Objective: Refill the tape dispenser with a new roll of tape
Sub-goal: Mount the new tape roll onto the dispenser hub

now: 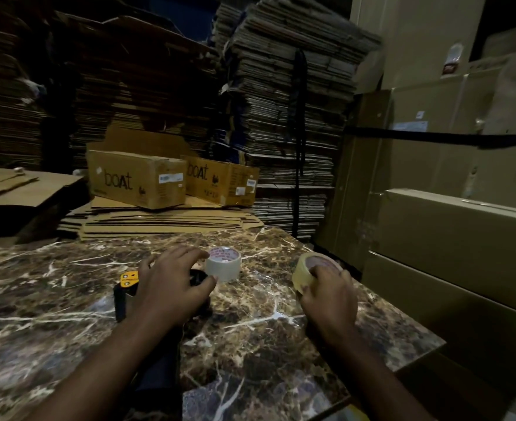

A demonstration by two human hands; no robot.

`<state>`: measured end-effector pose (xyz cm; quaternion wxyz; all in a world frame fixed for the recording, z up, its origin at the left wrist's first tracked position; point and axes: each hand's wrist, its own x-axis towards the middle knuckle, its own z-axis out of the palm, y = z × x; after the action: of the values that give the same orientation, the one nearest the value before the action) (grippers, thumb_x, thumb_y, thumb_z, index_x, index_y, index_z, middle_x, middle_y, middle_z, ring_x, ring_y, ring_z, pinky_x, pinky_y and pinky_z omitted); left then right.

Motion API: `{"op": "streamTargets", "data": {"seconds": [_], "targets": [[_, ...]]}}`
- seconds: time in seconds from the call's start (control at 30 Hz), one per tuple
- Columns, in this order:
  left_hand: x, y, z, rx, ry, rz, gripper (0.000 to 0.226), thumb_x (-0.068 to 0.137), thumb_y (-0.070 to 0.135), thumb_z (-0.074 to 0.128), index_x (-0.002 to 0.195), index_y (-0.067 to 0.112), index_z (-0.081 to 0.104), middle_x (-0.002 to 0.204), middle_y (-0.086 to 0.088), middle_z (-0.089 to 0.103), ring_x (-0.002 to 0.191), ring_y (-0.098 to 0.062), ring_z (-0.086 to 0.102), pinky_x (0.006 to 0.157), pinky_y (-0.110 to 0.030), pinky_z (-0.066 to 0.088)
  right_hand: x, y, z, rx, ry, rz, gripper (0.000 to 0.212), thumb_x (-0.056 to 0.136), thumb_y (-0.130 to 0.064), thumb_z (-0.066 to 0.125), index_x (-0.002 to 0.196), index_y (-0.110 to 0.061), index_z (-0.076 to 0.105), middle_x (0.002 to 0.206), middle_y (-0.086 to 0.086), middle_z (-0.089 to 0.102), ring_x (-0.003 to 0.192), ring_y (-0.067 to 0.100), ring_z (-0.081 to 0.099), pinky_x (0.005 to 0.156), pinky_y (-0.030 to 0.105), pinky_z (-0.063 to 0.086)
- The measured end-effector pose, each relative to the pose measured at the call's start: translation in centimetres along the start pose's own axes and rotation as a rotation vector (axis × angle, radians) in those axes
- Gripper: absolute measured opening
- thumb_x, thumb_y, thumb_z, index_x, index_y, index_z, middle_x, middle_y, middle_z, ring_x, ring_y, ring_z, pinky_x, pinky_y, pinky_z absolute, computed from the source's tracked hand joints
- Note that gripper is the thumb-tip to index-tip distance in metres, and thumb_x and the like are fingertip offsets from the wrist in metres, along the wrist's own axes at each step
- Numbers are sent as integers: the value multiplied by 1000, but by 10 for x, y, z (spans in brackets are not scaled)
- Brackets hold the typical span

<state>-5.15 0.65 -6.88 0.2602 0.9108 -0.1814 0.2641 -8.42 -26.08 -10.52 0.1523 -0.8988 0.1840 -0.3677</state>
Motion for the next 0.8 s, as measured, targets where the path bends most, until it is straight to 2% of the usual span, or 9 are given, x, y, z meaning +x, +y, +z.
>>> {"op": "streamTargets", "data": {"seconds": [0.1,0.2,0.33,0.4,0.5,0.57,0.63,0.7,0.8], "targets": [[0,0,-2,-72,51,-19,64,70,61,47,120,27,69,131,6,65,127,-18,55,105,-51,40,7,-6,4,307,-21,-82,32,81,-18,77,113,-20,71,112,4,69,108,24,58,83,34,48],[1,0,-5,-125,97,-22,64,68,60,48,117,24,71,127,4,68,121,-20,61,100,-49,48,17,-19,8,690,-139,-98,28,81,-23,79,108,-27,74,106,-3,73,96,17,67,74,34,57],[1,0,-9,-184,139,-61,64,68,57,49,120,25,70,125,4,69,118,-19,62,96,-36,49,25,-52,7,1132,-367,-114,22,88,-4,71,110,-9,69,104,6,70,89,16,68,62,21,54],[2,-1,-10,-244,163,-92,62,68,55,52,119,25,70,119,6,71,112,-17,64,90,-29,48,27,-69,13,1318,-418,-92,21,85,-11,71,105,-8,67,98,6,68,81,16,63,57,22,50],[5,-4,-10,-348,177,-141,60,66,54,55,117,26,71,109,14,68,107,-13,64,85,-26,44,32,-93,25,1571,-489,8,18,80,-19,64,95,-9,64,78,1,64,65,13,59,50,24,45],[7,-6,-10,-420,189,-184,57,67,47,62,119,23,69,112,10,70,107,-13,64,86,-27,45,33,-108,31,1708,-538,117,18,77,-19,62,91,-8,61,70,3,57,56,12,54,45,23,41],[8,-6,-10,-494,210,-245,59,67,40,64,123,21,66,113,7,69,108,-12,63,87,-28,45,33,-120,40,1837,-571,240,17,74,-15,65,89,-9,59,70,4,53,60,15,51,51,27,37],[9,-8,-10,-569,216,-304,61,67,39,63,125,22,63,113,7,67,109,-11,60,88,-31,45,33,-127,49,1954,-577,387,17,73,-18,62,88,-12,57,74,6,53,65,19,51,57,30,37],[11,-14,-7,-657,218,-381,65,68,40,64,130,20,61,116,4,67,113,-16,61,95,-39,48,32,-125,58,2048,-642,553,22,71,-26,60,88,-13,58,76,7,59,61,20,54,56,30,39]]}}
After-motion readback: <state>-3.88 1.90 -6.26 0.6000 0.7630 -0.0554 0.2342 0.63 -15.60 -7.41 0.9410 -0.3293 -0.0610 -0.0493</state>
